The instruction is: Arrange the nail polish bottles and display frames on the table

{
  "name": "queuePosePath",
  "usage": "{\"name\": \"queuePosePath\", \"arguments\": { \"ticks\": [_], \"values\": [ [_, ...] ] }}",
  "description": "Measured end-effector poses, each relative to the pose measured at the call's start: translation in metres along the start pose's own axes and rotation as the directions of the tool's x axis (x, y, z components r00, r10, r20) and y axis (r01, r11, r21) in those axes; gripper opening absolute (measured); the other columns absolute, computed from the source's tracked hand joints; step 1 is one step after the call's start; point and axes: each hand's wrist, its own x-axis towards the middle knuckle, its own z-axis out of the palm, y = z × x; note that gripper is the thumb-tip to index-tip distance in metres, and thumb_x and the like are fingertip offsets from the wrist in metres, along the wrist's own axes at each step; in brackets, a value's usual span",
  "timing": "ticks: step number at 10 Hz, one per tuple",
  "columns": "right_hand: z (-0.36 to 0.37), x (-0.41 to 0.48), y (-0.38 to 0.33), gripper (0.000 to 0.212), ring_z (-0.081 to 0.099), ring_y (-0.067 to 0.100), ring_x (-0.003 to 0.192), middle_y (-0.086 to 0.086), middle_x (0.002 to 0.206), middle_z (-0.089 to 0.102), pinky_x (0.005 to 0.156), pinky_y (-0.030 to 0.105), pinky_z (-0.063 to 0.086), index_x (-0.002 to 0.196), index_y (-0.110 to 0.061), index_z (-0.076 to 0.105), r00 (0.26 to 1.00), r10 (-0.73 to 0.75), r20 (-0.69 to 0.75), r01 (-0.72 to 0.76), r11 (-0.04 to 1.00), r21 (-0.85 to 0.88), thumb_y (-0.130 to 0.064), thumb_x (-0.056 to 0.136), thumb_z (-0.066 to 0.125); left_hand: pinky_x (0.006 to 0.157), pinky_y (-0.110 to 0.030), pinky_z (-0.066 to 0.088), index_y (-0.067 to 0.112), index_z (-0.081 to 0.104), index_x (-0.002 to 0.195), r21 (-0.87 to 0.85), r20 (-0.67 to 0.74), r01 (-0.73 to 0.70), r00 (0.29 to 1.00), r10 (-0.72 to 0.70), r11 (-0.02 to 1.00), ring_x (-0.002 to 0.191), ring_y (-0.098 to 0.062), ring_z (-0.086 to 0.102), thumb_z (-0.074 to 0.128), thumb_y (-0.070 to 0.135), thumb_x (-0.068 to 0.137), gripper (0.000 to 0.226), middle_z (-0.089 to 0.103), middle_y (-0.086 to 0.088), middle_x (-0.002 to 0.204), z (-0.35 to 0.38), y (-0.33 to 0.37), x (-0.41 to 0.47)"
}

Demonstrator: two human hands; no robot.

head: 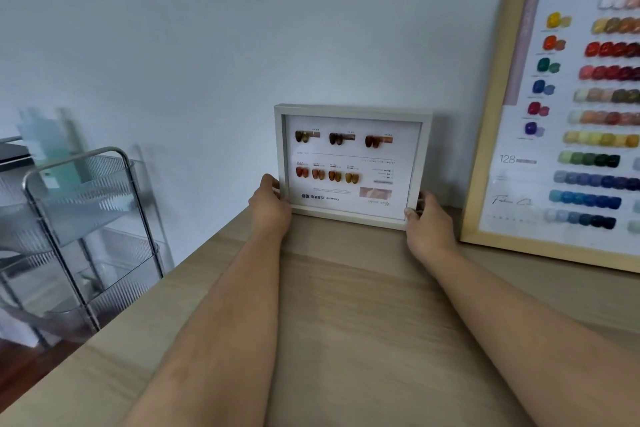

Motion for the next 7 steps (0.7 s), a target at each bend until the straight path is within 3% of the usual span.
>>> {"name": "queuePosePath", "arguments": {
  "ticks": [1,2,3,4,5,6,7],
  "values": [
    [-0.001,-0.001,0.0,0.037,0.052,0.029,0.116,0.012,0.127,0.057,0.083,0.026,0.035,0.131,-0.012,0.043,1.0,0.008,0.013,-0.008,1.0,0.001,-0.012,0.094,0.048,0.055,-0.024,0.035,0.013,0.046,0.095,0.002,0.015,0.019,1.0,-0.019,1.0,0.072,-0.017,0.048,0.05,-0.001,0.085,0.017,0.053,-0.004,0.087,0.001,0.0,0.0],
    [-0.003,-0.003,-0.002,0.04,0.051,0.028,0.119,0.012,0.131,0.054,0.089,0.028,0.037,0.133,-0.01,0.041,0.999,0.013,0.033,-0.012,1.0,-0.014,-0.013,0.094,0.048,0.07,-0.03,0.041,0.01,0.049,0.111,0.005,0.046,0.035,0.998,-0.035,0.999,0.081,-0.019,0.051,0.053,0.004,0.087,0.025,0.054,-0.004,0.093,-0.001,0.0,-0.002],
    [-0.005,-0.01,-0.003,0.047,0.046,0.026,0.126,0.011,0.138,0.049,0.102,0.033,0.036,0.139,-0.009,0.036,0.999,0.023,0.044,-0.023,1.0,-0.007,-0.013,0.094,0.049,0.076,-0.03,0.041,0.009,0.045,0.121,-0.021,0.048,0.068,0.997,-0.067,0.997,0.087,-0.018,0.051,0.059,0.012,0.087,0.037,0.054,-0.005,0.102,-0.005,0.002,-0.01],
    [-0.011,-0.021,-0.002,0.048,0.043,0.025,0.129,0.01,0.14,0.047,0.106,0.033,0.033,0.139,-0.008,0.037,1.0,0.001,0.027,-0.001,1.0,0.009,-0.012,0.093,0.05,0.077,-0.029,0.041,0.012,0.041,0.126,-0.08,0.043,0.081,0.996,-0.078,0.994,0.092,-0.016,0.052,0.063,0.018,0.085,0.047,0.051,-0.001,0.106,-0.012,0.007,-0.026],
    [-0.022,-0.04,-0.003,0.037,0.049,0.023,0.12,0.011,0.13,0.055,0.099,0.027,0.035,0.127,-0.005,0.049,0.999,-0.032,-0.033,0.033,0.998,0.055,-0.009,0.091,0.052,0.076,-0.025,0.043,0.016,0.045,0.12,-0.179,0.019,0.055,0.998,-0.053,0.982,0.09,-0.014,0.056,0.062,0.021,0.086,0.038,0.054,0.001,0.102,-0.02,0.017,-0.052],
    [-0.042,-0.065,-0.004,0.015,0.054,0.018,0.093,0.008,0.102,0.061,0.079,0.02,0.037,0.102,-0.006,0.058,0.982,-0.12,-0.146,0.14,0.981,0.131,-0.002,0.088,0.054,0.062,-0.019,0.039,0.018,0.049,0.101,-0.238,-0.02,-0.007,1.0,0.002,0.971,0.076,-0.011,0.054,0.057,0.02,0.089,0.015,0.055,0.002,0.084,-0.027,0.031,-0.084],
    [-0.073,-0.091,-0.003,0.011,0.051,0.013,0.079,0.001,0.086,0.056,0.07,0.017,0.041,0.086,-0.012,0.055,0.957,-0.244,-0.154,0.259,0.962,0.09,-0.001,0.086,0.054,0.057,-0.02,0.038,0.024,0.05,0.083,-0.201,0.037,-0.067,0.996,0.076,0.977,0.065,-0.008,0.05,0.056,0.02,0.089,0.009,0.052,0.006,0.072,-0.034,0.048,-0.117]
  ]
}}
